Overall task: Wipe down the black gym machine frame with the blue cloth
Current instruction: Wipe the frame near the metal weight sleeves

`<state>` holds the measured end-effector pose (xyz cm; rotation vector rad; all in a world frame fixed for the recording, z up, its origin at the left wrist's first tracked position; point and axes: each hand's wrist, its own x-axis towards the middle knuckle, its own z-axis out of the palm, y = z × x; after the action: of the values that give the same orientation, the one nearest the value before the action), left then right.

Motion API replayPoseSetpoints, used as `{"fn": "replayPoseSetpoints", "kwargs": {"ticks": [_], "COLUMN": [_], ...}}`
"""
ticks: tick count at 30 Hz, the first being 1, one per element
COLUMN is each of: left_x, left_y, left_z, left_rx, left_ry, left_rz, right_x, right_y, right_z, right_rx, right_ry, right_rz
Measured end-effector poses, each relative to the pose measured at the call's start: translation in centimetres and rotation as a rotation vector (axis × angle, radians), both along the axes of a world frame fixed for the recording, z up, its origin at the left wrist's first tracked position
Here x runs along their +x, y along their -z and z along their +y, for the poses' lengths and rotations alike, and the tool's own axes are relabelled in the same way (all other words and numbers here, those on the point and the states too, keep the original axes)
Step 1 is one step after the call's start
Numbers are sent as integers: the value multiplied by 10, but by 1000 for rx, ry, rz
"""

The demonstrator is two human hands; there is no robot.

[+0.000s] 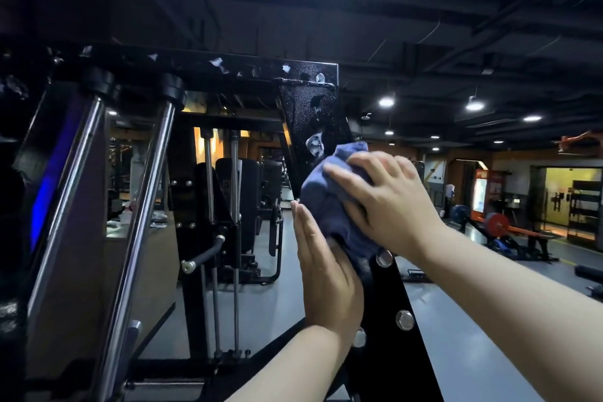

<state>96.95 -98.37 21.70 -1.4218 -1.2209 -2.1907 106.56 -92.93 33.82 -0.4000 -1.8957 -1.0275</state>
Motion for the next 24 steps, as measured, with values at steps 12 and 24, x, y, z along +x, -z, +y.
{"fn": "replayPoseSetpoints", "kwargs": {"ticks": [12,24], "left_x": [-3,-6], "left_y": [7,11], "left_z": [7,6], "left_rx": [-53,-46], "left_ry": [-114,-52], "left_rz": [88,88], "right_x": [-11,-15], "right_y": [3,18], "right_z": [2,-6], "right_rx": [-35,-11], "right_ry": [28,8], "right_rz": [-60,-55]}}
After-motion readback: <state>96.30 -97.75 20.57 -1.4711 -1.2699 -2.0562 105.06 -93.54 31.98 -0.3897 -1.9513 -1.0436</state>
